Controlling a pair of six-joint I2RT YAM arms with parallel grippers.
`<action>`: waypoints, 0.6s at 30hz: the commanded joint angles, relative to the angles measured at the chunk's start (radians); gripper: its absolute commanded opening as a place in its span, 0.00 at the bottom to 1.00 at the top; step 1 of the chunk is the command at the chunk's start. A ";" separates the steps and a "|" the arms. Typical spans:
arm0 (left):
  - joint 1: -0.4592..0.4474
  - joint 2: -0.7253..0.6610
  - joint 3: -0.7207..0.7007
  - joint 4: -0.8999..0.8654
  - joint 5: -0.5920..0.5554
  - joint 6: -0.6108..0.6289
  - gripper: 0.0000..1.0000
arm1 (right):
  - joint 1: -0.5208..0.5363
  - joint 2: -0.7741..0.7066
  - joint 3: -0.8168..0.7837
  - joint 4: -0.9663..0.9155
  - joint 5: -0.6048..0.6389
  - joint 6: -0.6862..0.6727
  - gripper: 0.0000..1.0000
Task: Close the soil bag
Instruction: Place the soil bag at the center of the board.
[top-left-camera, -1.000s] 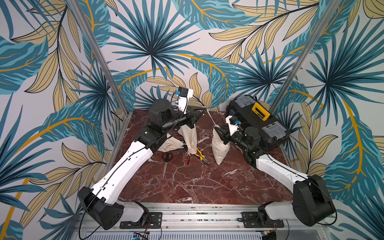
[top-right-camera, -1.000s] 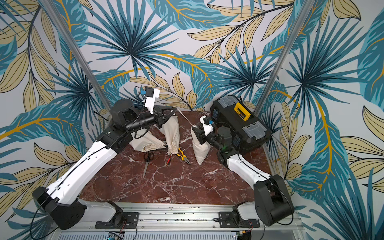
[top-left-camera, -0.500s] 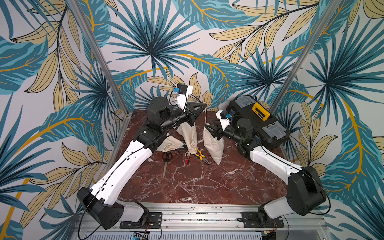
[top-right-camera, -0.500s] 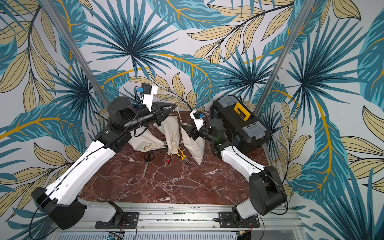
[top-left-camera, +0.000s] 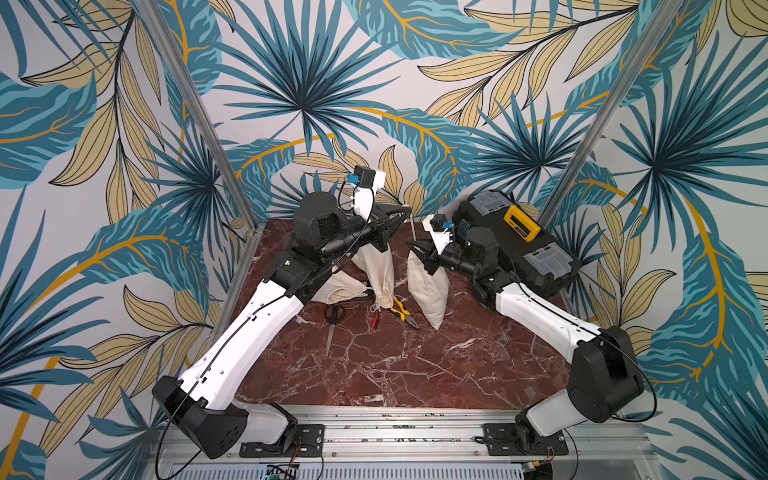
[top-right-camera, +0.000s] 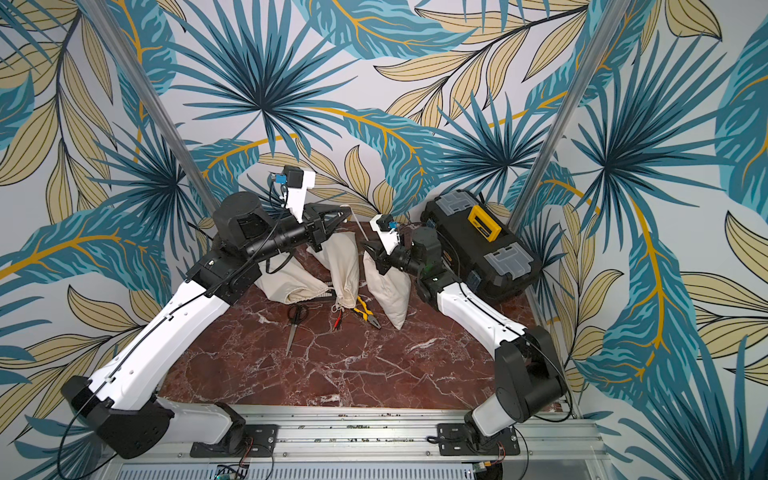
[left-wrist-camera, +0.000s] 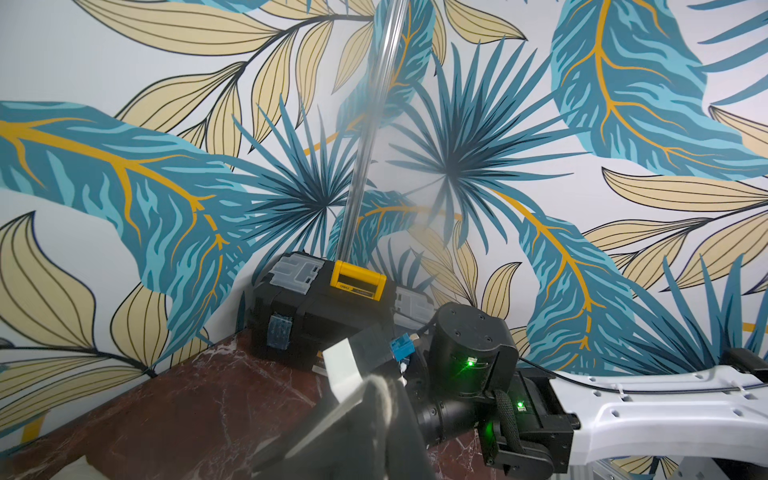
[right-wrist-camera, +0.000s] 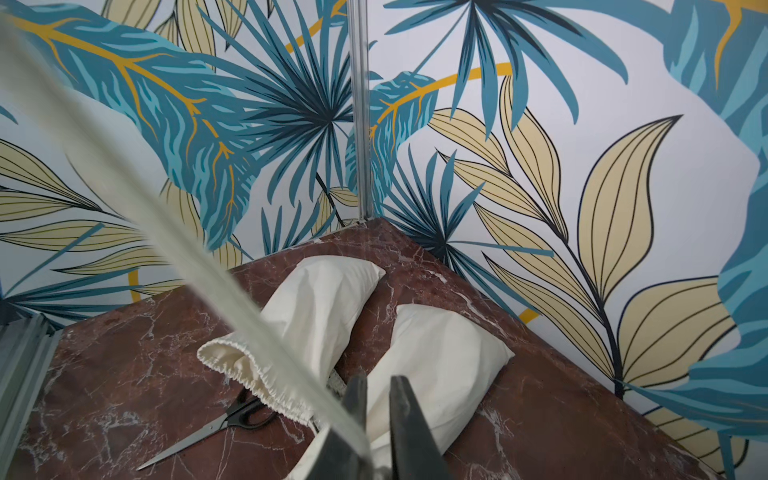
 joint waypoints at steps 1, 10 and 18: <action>0.010 -0.100 0.078 -0.004 -0.043 0.069 0.00 | -0.035 0.037 -0.082 -0.149 0.114 -0.011 0.16; 0.140 -0.241 0.057 -0.001 -0.053 0.045 0.00 | -0.171 0.054 -0.245 -0.264 0.299 0.098 0.18; 0.173 -0.271 0.016 0.016 -0.059 0.031 0.00 | -0.207 -0.024 -0.262 -0.249 0.386 0.102 0.25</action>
